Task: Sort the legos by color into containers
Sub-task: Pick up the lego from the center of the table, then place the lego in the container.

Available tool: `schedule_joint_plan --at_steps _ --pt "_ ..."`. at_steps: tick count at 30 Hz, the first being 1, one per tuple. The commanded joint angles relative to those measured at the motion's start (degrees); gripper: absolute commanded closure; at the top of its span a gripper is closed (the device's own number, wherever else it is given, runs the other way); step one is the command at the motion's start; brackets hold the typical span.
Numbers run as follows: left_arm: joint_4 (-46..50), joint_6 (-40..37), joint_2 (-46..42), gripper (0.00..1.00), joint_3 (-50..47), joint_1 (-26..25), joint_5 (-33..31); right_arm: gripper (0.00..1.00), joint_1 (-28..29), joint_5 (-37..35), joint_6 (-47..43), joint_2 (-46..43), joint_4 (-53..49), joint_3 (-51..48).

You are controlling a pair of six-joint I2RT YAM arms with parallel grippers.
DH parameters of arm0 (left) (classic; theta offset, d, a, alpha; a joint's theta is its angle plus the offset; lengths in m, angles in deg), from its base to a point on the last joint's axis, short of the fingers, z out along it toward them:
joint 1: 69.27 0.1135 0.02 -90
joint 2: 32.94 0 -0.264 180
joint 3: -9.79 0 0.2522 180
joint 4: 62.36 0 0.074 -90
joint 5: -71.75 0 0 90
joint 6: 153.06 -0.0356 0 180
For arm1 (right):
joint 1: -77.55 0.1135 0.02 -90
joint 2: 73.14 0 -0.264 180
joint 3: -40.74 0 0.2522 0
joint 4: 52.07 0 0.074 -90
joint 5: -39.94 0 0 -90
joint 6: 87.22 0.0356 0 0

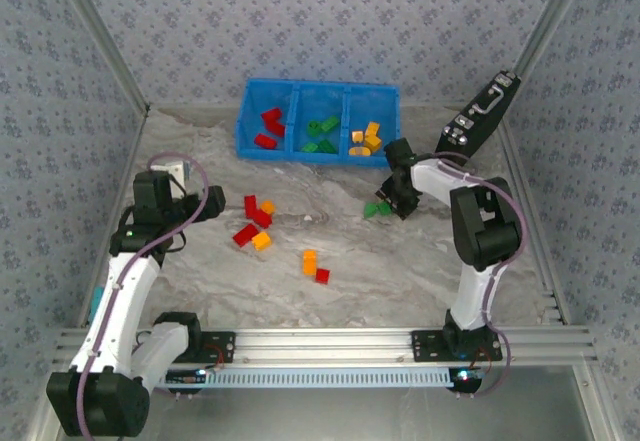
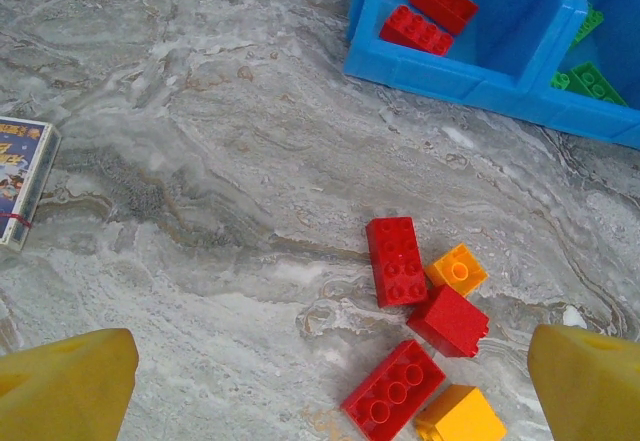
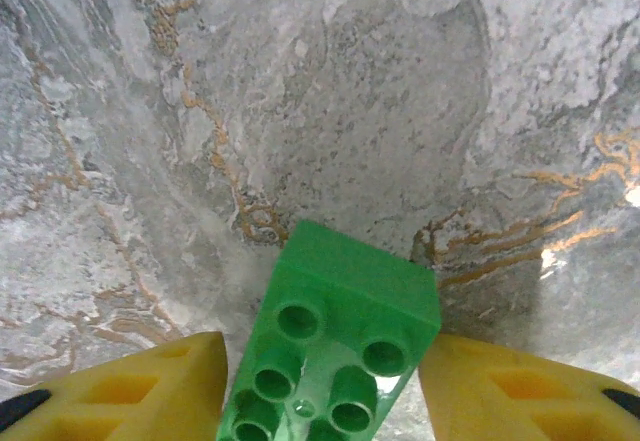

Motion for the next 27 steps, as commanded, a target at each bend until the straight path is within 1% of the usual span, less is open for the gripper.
schedule_joint_plan --at_steps 1,4,7,9,12,16,19,22,27 --pt "0.3 -0.8 0.2 0.00 0.7 0.4 -0.2 0.49 -0.7 -6.9 -6.5 4.3 2.8 3.1" --pt "0.4 -0.8 0.2 0.00 0.8 0.4 -0.1 0.55 1.0 -12.4 -12.0 5.3 -0.5 6.1" --pt "0.3 -0.8 0.4 0.00 0.7 0.5 0.0 0.64 2.0 -14.9 -16.9 5.3 -0.6 6.8" --pt "0.2 -0.8 0.5 0.00 0.8 0.5 0.2 0.68 2.7 -16.1 -19.7 4.8 -0.6 6.8" --pt "0.2 -0.8 0.7 0.00 0.7 0.5 0.3 0.72 3.1 -17.3 -23.4 3.2 -0.6 6.7" --pt "0.1 -0.8 0.8 0.00 0.7 0.6 0.3 0.76 3.4 -18.1 -30.5 -2.0 0.6 7.8" --pt "0.2 -0.8 1.1 0.00 0.7 0.6 0.3 0.77 4.4 -19.9 -35.4 -6.7 2.9 9.8" --pt "0.2 -0.7 1.2 0.00 0.7 0.9 0.4 0.78 6.3 -20.3 -41.0 -9.1 7.0 13.1" --pt "0.4 -0.7 1.7 0.00 0.6 1.5 0.3 0.78 11.2 -17.3 -53.8 -8.2 18.9 17.1"
